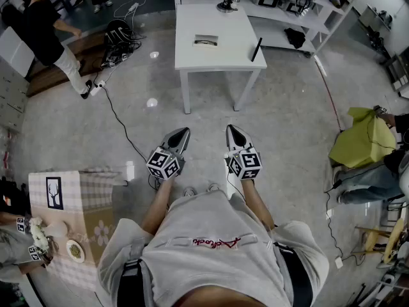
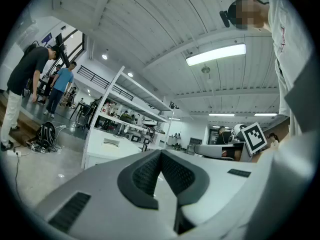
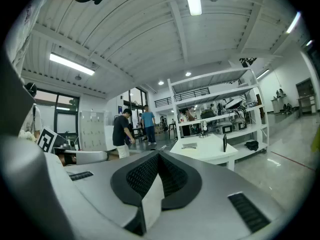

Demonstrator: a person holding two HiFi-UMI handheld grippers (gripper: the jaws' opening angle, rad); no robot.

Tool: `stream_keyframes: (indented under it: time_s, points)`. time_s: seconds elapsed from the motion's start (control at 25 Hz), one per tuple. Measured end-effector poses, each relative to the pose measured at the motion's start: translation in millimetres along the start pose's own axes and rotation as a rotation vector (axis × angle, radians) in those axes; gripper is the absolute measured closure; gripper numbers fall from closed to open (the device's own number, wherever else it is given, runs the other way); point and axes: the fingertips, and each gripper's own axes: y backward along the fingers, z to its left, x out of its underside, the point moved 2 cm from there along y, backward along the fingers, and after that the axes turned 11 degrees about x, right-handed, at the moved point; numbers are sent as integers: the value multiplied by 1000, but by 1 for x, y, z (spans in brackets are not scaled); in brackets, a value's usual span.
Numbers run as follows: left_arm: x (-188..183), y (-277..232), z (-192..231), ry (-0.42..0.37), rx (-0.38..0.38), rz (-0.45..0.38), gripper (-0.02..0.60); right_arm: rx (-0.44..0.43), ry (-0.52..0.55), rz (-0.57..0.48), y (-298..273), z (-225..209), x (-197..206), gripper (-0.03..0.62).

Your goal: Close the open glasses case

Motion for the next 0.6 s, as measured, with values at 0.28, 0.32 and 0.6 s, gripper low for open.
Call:
stream_keyframes:
  time_s: [0.28,0.32,0.6]
  points:
    - [6,-8,-5,2,8,5,558,0,-3,-2,2,-6,1,583]
    - [6,-10,-6,0,8,6,558,-1,-2,-2,2,-7,0,583]
    - [4,-20,-9,-9,6,8,558,-28,-6,-21,1,-13,-5,585]
